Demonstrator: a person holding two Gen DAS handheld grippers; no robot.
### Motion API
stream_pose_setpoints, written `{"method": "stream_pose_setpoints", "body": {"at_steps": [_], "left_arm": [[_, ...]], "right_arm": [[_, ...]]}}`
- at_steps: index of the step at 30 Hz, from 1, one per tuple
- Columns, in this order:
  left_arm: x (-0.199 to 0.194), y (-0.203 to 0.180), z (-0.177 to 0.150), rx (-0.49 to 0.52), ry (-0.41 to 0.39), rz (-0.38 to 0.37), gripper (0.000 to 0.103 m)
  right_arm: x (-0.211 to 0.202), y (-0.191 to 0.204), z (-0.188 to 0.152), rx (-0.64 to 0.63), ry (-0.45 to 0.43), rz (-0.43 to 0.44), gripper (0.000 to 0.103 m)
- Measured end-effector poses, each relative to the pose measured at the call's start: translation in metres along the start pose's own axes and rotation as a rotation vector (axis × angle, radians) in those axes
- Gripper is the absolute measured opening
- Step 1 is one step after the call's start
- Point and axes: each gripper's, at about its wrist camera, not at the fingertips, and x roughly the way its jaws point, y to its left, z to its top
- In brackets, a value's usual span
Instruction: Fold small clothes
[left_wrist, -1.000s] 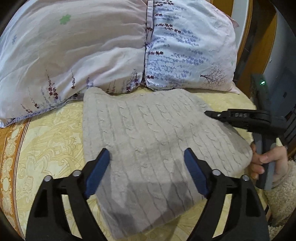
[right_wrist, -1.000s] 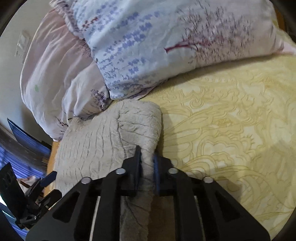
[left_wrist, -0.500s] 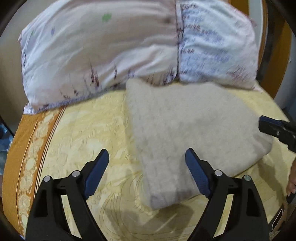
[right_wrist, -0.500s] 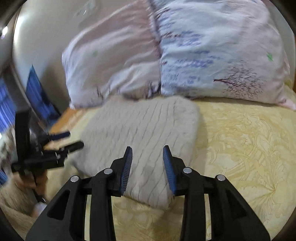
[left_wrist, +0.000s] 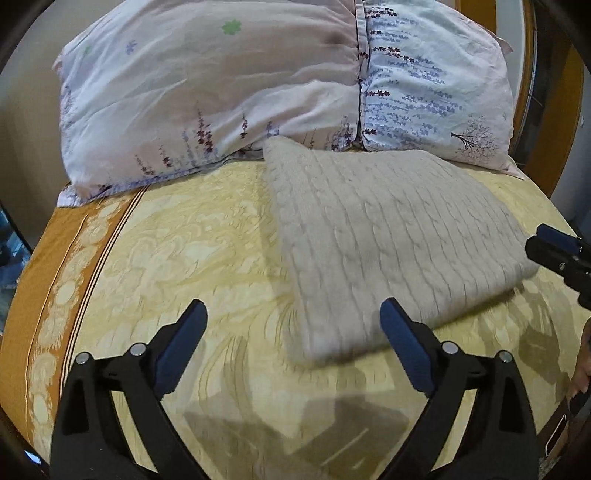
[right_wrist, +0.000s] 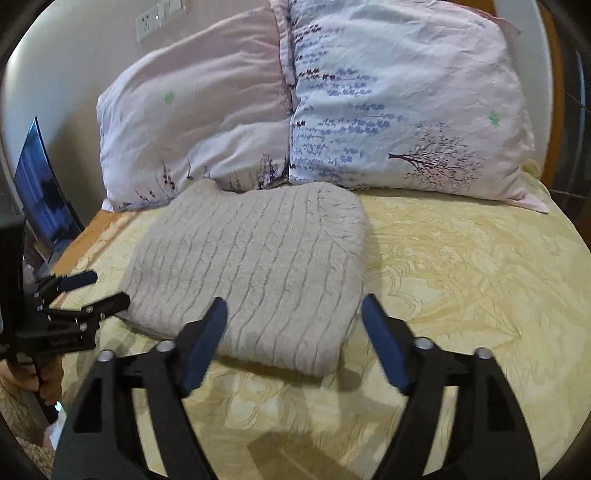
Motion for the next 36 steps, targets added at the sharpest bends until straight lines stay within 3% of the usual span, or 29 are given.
{"method": "stream_pose_setpoints", "body": {"at_steps": [6, 19, 36], "left_arm": [[-0.002, -0.002, -0.022, -0.046, 0.051, -0.015, 0.098], [0.016, -0.018, -0.032, -0.027, 0.118, 0.008, 0.100], [0.017, -0.018, -0.031, -0.034, 0.115, 0.008, 0.101]], "right_arm": [[-0.002, 0.012, -0.016, -0.001, 0.010, -0.038, 0.095], [0.024, 0.021, -0.041, 0.022, 0.160, -0.133, 0.097], [0.035, 0.025, -0.047, -0.021, 0.212, -0.200, 0.102]]}}
